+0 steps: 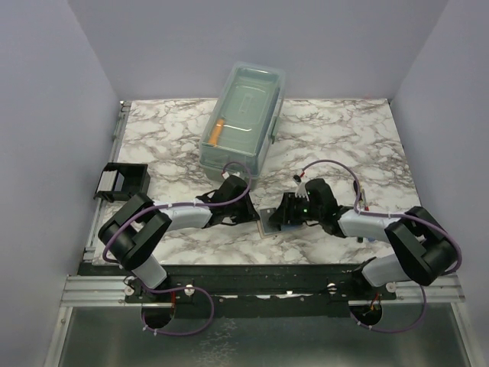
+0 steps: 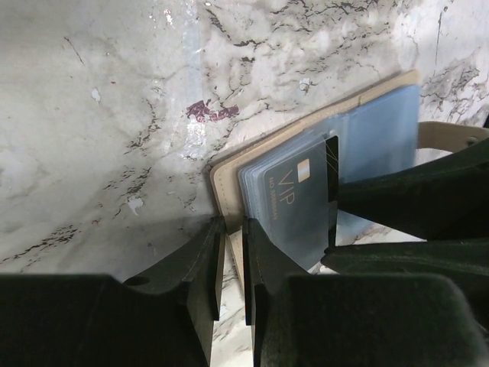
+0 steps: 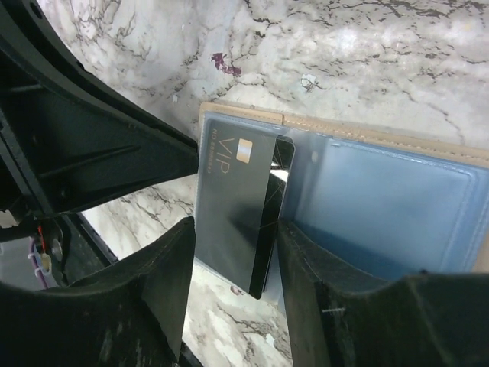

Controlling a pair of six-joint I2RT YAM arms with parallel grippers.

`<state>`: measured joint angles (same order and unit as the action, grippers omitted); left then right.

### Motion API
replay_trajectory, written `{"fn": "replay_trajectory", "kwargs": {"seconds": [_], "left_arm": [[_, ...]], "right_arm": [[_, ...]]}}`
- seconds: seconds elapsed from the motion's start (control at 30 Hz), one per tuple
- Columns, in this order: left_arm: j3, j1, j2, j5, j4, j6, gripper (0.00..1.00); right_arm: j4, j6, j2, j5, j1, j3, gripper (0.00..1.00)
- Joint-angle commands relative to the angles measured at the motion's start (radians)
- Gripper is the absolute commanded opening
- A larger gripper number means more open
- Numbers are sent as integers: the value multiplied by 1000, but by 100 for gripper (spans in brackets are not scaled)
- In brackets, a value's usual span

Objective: Put the credit cards into the card holder
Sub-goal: Insert the credit card into the card holder.

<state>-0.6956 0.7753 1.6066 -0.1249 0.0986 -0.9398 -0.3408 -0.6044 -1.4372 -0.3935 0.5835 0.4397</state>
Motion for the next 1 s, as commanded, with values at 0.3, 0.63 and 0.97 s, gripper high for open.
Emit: {"fn": "replay_trajectory", "kwargs": {"seconds": [0.3, 0.63, 0.97], "left_arm": [[36, -10, -22, 10, -59, 31, 22], [15, -10, 13, -9, -37, 20, 22], [-13, -10, -10, 11, -77, 29, 22]], "right_arm": [[179, -73, 92, 206, 26, 5, 56], [124, -5, -14, 179, 73, 85, 54], [193, -80, 43, 304, 146, 97, 55]]}}
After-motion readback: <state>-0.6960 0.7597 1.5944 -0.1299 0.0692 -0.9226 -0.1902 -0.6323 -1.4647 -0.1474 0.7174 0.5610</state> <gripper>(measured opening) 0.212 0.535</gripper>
